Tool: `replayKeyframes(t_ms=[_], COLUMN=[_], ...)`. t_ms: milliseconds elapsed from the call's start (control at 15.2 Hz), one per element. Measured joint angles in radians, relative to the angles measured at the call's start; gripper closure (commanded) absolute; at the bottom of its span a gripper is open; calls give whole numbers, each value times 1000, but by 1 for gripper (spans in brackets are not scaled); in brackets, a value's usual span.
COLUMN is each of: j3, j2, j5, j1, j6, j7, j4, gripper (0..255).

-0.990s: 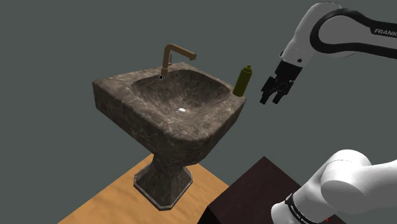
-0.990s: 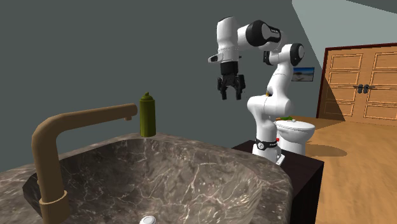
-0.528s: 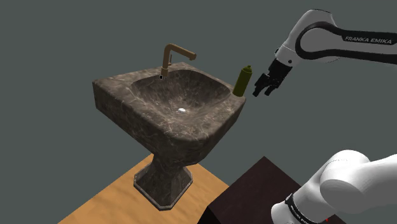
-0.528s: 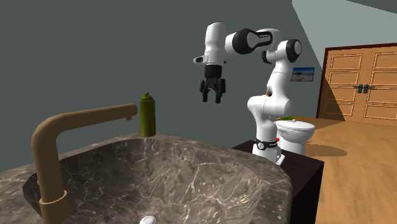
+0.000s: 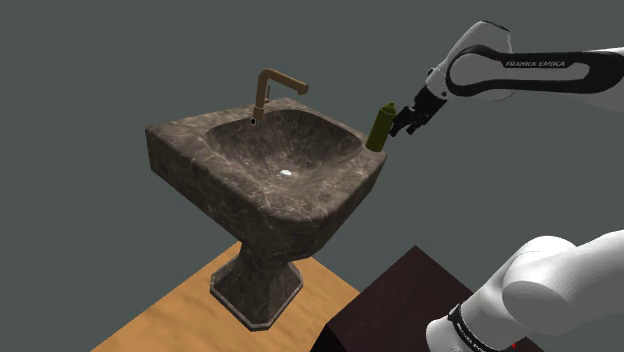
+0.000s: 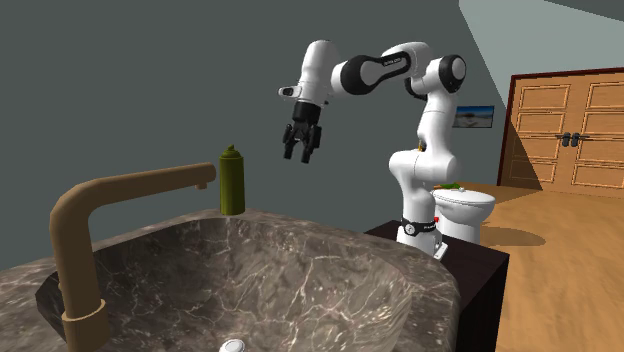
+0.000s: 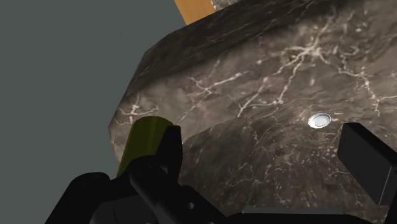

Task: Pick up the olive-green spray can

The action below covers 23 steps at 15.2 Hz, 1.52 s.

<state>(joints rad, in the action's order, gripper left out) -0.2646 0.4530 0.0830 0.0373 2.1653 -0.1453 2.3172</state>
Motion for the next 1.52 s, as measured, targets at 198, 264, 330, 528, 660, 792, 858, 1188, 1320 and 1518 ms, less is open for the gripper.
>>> replayKeyframes(t_ms=[198, 264, 330, 528, 660, 792, 858, 1188, 1320, 1518], j3=[-43, -54, -68, -105, -132, -154, -167, -186, -188, -191], j2=[-62, -87, -107, -185, -236, -284, -309, -354, -358, -371], j5=[-6, -12, -19, -55, -90, -130, -155, -209, -218, -234], j1=[-1, -4, -6, -20, -29, -38, -42, -47, -48, -50], j6=[90, 120, 145, 216, 264, 310, 329, 399, 425, 452], j7=[-61, -79, -100, -162, -212, -260, -289, -347, -356, -370], j4=[-41, -60, -78, -151, -198, -243, -269, -271, -250, -233], gripper=[0, 0, 0, 0, 0, 0, 0, 0, 0, 255])
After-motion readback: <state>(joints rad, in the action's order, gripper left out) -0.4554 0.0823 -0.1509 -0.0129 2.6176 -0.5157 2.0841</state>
